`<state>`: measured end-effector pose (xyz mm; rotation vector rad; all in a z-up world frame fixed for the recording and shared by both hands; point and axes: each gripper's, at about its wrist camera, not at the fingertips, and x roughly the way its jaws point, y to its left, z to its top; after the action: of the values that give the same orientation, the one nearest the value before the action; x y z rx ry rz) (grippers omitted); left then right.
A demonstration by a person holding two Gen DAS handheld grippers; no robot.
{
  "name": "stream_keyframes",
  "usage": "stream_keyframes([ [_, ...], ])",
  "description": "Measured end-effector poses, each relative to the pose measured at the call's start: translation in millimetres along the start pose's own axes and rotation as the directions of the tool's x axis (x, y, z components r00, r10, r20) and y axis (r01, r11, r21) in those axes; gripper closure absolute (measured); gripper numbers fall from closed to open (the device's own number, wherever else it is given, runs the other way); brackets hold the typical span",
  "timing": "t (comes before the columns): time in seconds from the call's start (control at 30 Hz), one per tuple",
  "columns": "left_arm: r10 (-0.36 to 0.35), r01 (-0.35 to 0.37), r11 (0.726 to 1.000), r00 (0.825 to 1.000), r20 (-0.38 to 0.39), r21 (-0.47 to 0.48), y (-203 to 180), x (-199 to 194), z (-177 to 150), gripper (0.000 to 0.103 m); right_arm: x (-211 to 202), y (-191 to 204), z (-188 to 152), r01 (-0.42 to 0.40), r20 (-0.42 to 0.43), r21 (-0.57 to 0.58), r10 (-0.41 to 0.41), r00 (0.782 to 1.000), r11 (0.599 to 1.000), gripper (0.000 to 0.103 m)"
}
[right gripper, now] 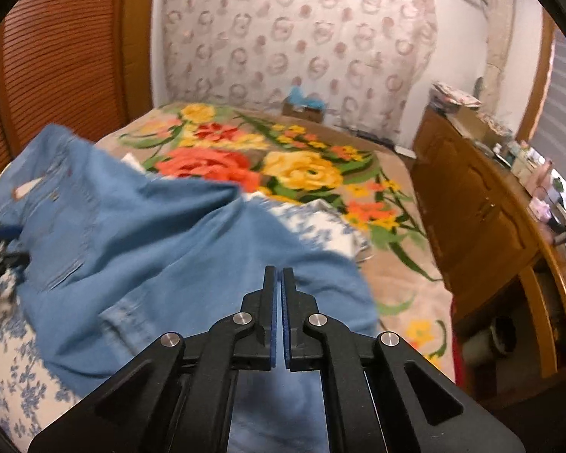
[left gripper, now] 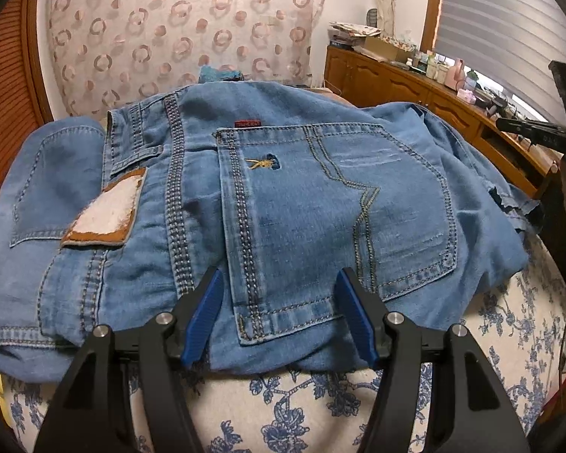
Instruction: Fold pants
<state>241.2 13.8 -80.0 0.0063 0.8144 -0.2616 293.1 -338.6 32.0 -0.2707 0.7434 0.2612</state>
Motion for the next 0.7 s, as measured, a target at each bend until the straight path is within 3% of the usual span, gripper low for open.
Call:
stream_keyframes([
  [0.23, -0.013, 0.013, 1.0, 1.0, 0.013, -0.003, -2, -11, -4, 0.041, 1, 16, -10, -0.109, 0.004, 0.012, 0.109, 0.994, 0.994, 0.103],
  [0.3, -0.011, 0.011, 1.0, 1.0, 0.015, 0.0, -5, -14, -5, 0.041, 4, 29, -13, -0.14, 0.0, 0.01, 0.14, 0.99, 0.99, 0.093],
  [0.37, -0.011, 0.011, 1.0, 1.0, 0.019, 0.003, -8, -16, -3, 0.041, 7, 43, -17, -0.176, -0.006, 0.012, 0.176, 0.984, 0.984, 0.062],
  [0.43, -0.018, 0.018, 1.0, 1.0, 0.025, 0.0, -10, -19, -4, 0.041, 10, 53, -20, -0.207, -0.015, 0.029, 0.208, 0.978, 0.978, 0.054],
  [0.6, -0.041, 0.041, 0.999, 0.998, 0.037, 0.002, -15, -25, -2, 0.041, 24, 80, -26, -0.277, -0.062, 0.029, 0.279, 0.958, 0.96, 0.052],
  [0.7, -0.047, 0.047, 0.999, 0.998, 0.034, 0.014, -20, -26, 0, 0.041, 34, 87, -31, -0.251, -0.105, 0.02, 0.252, 0.962, 0.968, 0.052],
])
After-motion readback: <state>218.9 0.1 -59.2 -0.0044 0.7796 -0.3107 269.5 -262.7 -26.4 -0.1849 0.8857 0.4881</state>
